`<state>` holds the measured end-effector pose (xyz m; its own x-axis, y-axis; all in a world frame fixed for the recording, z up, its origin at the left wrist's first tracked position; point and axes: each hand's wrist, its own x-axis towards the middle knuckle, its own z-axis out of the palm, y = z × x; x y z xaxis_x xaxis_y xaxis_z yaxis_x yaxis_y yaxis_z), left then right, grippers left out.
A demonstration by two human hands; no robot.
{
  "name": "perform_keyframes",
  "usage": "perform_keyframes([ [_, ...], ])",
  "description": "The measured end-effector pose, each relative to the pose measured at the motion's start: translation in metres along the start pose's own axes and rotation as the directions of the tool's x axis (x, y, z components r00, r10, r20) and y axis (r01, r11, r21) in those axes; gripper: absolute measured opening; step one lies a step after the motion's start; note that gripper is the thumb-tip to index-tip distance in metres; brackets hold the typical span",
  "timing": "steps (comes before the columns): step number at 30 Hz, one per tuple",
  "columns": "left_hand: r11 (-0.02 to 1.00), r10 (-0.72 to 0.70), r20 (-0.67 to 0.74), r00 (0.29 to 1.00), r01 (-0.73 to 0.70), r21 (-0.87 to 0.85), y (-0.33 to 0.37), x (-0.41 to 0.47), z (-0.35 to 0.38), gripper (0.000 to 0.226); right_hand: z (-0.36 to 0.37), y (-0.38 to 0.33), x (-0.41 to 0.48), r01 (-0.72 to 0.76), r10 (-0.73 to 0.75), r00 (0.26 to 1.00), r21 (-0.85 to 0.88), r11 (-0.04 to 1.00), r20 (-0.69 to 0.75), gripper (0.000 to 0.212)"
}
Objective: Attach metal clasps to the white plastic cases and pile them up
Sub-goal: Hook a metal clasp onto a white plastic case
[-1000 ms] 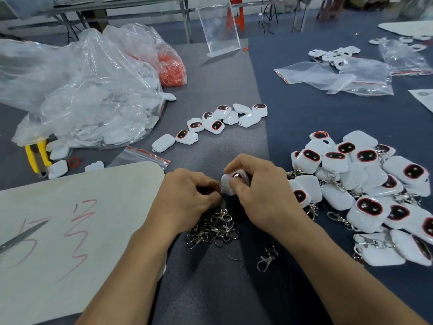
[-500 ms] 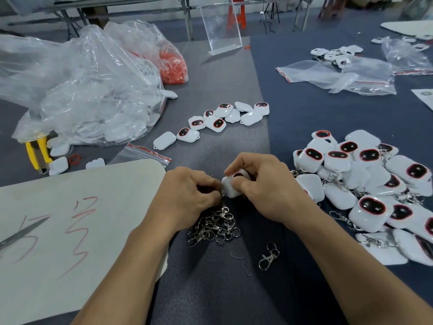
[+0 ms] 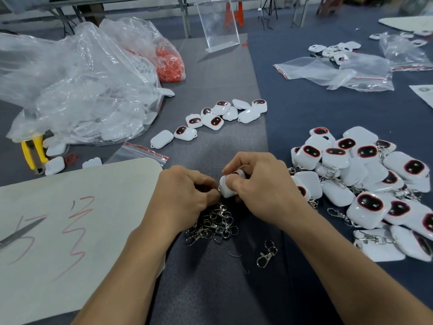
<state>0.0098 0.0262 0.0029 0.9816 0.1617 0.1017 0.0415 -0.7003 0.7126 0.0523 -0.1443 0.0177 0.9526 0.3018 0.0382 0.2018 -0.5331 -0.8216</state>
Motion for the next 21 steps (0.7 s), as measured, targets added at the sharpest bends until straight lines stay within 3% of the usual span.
perform_keyframes([
  [5, 0.999, -0.006, -0.113, 0.994, 0.010, 0.035, 0.004, -0.005, 0.005, 0.014, 0.011, 0.001, -0.008, -0.029, 0.035, 0.998, 0.093, 0.995, -0.059, 0.011],
  [7, 1.000, 0.014, -0.148, 0.989, -0.011, 0.021, 0.006, -0.007, 0.005, 0.016, 0.013, 0.001, -0.007, -0.101, 0.114, 0.992, 0.222, 0.970, -0.045, 0.013],
  [11, 0.983, 0.000, -0.207, 0.978, -0.038, -0.180, 0.009, -0.004, 0.003, 0.028, 0.000, -0.001, -0.001, -0.255, 0.259, 0.963, 0.583, 0.772, 0.078, 0.018],
  [16, 0.875, -0.043, -0.120, 0.992, -0.021, -0.484, 0.012, 0.000, 0.001, 0.026, -0.017, -0.001, 0.004, -0.397, 0.280, 0.917, 0.731, 0.555, 0.285, 0.022],
  [21, 0.786, -0.023, -0.010, 1.000, 0.012, -0.618, 0.016, -0.001, 0.001, 0.016, -0.022, -0.001, 0.004, -0.412, 0.224, 0.911, 0.760, 0.503, 0.345, 0.024],
])
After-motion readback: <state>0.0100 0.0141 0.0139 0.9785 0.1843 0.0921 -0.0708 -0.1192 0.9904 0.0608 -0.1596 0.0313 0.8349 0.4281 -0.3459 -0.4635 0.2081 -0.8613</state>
